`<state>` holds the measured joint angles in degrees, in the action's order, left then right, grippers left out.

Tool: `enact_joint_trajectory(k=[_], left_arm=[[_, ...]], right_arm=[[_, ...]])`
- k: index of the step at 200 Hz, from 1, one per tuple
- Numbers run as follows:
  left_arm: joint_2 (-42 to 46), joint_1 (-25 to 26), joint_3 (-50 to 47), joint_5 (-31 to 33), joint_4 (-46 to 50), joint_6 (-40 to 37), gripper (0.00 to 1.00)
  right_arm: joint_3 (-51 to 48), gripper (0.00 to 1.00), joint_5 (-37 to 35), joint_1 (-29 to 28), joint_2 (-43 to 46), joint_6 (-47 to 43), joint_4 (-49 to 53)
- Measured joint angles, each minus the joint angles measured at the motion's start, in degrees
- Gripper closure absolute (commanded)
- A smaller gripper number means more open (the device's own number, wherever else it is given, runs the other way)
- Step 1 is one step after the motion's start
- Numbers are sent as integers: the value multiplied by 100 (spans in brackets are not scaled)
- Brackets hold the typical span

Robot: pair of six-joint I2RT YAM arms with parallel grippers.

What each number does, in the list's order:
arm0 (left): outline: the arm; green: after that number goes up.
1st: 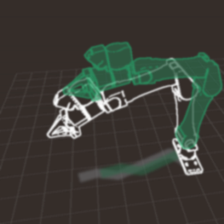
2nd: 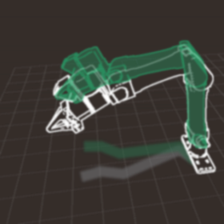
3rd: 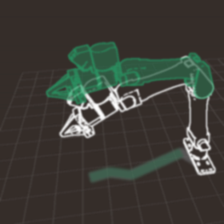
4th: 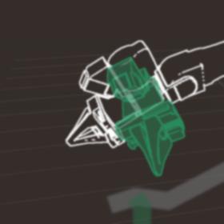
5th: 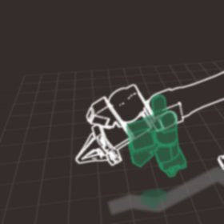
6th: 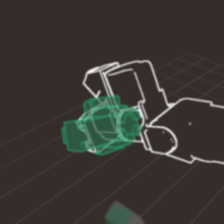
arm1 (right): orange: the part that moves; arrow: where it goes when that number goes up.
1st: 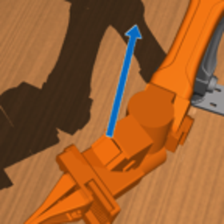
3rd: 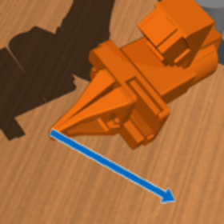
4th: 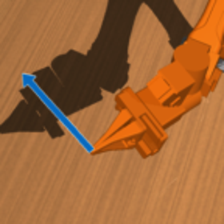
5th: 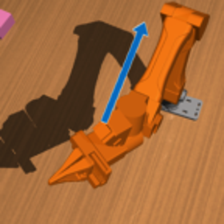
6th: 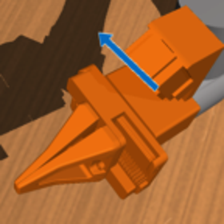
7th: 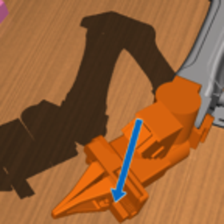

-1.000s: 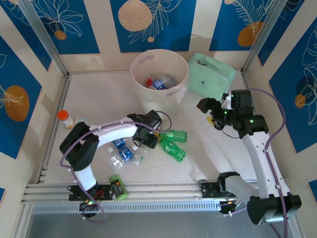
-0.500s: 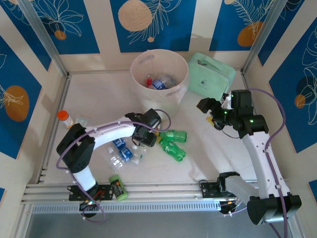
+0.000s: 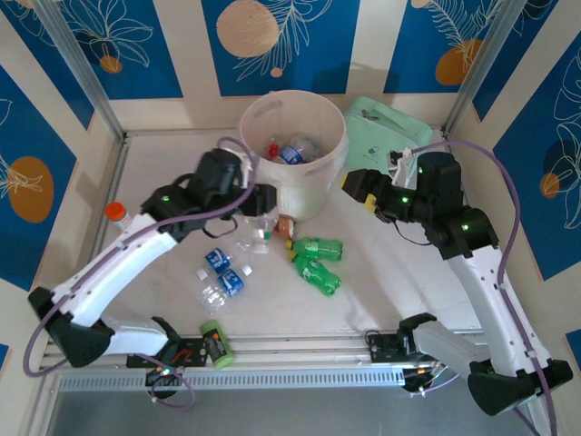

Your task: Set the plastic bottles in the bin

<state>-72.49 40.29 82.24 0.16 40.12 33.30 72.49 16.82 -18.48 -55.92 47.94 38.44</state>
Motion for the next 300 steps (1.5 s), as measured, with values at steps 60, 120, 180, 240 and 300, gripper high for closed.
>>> enact_joint_trajectory(k=[60,120,180,240,300], left_arm=[[483,-1322,-916,-1257,-2651,2074,50],[-345,-1384,-1093,-2118,-5362,3768,51],[-345,-1445,-1335,-2225,-6568,4385,52],[-389,-1464,-1375,-2319,-7296,4750,53],[-520,-1469,-1475,-2411,-7538,4940,53]], right_arm=[[424,12,1115,-682,-535,-15,-957],[1051,14,1495,-992,-1421,-61,-1307],[1198,13,1421,-992,-1725,-61,-1401],[1416,27,1473,-1008,-2081,7,-1578],[1657,46,1469,-1082,-2264,35,-1744]])
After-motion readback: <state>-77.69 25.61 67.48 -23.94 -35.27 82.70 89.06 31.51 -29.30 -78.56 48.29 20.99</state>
